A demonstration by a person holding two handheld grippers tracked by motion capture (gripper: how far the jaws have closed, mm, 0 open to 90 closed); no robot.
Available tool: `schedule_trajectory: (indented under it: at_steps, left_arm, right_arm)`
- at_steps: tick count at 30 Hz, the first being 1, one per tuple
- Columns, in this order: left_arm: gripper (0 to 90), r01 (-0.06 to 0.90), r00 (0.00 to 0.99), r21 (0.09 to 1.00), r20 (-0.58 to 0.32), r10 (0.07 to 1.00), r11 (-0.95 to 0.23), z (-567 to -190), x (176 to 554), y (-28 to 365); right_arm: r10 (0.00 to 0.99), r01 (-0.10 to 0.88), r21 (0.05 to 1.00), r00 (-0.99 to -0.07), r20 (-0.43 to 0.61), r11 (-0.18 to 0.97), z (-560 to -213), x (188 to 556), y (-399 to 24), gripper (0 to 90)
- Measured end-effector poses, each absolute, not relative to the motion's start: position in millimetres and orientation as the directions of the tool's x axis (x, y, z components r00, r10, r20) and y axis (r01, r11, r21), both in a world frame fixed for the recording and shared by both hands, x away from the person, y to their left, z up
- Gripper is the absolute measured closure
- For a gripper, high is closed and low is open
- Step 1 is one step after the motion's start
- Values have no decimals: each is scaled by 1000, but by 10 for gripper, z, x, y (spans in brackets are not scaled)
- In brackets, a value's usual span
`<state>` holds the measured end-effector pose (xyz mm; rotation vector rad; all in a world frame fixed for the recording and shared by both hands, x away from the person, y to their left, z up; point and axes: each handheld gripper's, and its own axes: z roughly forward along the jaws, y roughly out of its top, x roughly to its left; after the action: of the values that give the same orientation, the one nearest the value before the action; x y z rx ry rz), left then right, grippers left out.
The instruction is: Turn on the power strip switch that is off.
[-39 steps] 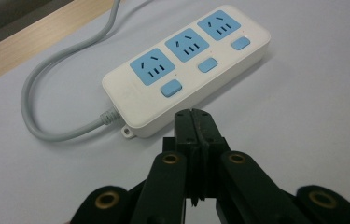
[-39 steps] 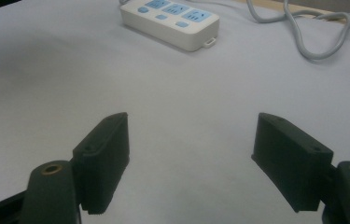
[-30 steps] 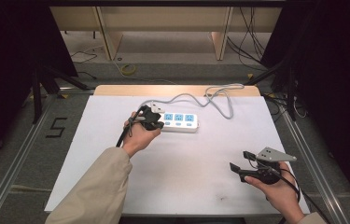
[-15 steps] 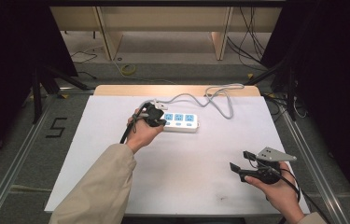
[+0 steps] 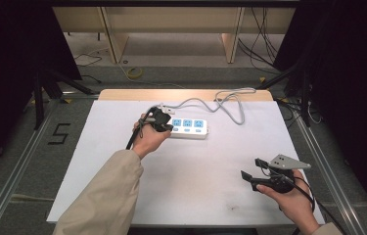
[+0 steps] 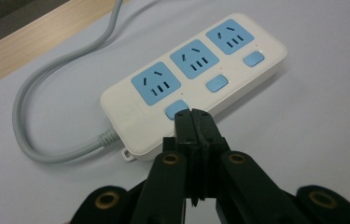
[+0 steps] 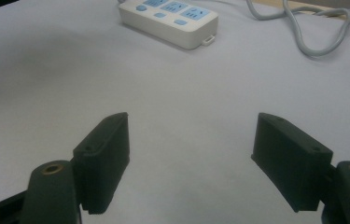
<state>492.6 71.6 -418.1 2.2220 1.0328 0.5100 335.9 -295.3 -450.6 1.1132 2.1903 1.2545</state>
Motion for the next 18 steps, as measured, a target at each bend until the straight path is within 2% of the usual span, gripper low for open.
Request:
schedule_trajectory:
  at_steps: [18]
  left_arm:
    - [898, 526, 627, 678, 99, 773, -514, -4134, 4995, 571]
  right_arm:
    - [788, 452, 844, -613, 58, 289, -4509, 3361, -2961, 278]
